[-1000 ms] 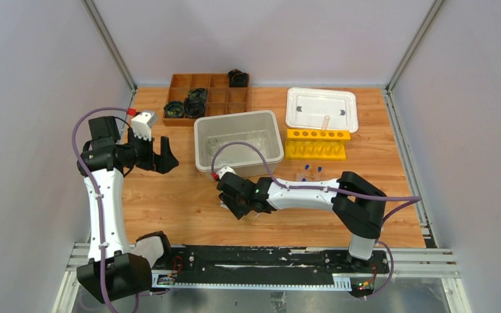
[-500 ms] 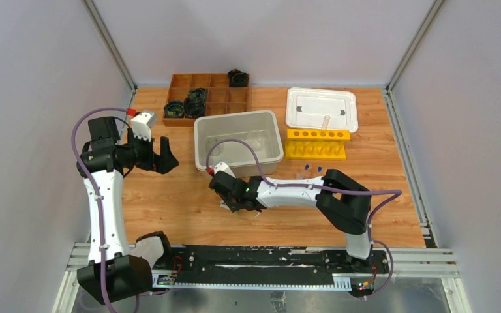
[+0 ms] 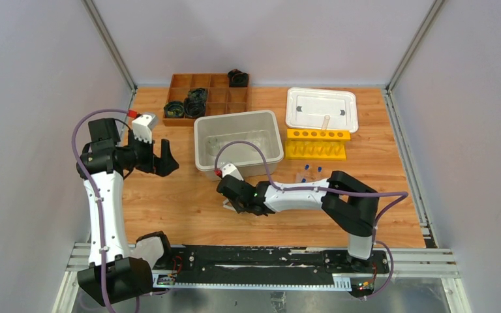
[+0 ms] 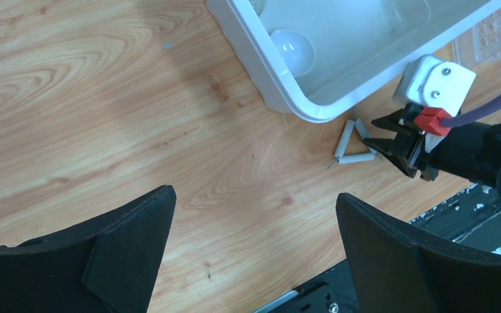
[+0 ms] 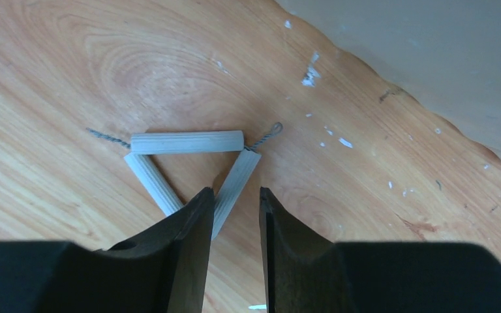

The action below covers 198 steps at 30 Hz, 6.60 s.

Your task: Organize the chemistry lab equipment

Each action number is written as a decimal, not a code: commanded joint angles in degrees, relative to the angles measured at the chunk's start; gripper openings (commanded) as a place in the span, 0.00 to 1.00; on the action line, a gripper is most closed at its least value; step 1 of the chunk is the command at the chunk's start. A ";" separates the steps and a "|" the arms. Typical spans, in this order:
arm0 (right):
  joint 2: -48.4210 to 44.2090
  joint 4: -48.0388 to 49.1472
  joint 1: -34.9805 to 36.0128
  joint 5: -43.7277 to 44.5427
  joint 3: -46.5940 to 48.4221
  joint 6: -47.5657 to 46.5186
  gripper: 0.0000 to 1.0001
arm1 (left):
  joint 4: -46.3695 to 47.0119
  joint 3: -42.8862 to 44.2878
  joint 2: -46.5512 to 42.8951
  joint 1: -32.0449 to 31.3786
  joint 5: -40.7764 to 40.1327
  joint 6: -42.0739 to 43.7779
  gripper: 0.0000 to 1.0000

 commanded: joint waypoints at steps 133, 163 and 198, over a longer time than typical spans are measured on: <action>9.10 -27.68 -23.70 -8.27 33.17 -17.41 0.00 | -12.04 8.72 1.16 -0.07 6.71 5.05 1.00; -14.99 -29.28 -43.72 -2.51 38.28 -7.63 0.66 | -12.04 13.86 0.00 -0.04 -2.56 2.92 1.00; 14.79 -29.63 -73.73 -2.65 34.86 10.46 0.48 | -12.04 10.03 3.48 -0.03 1.13 5.72 1.00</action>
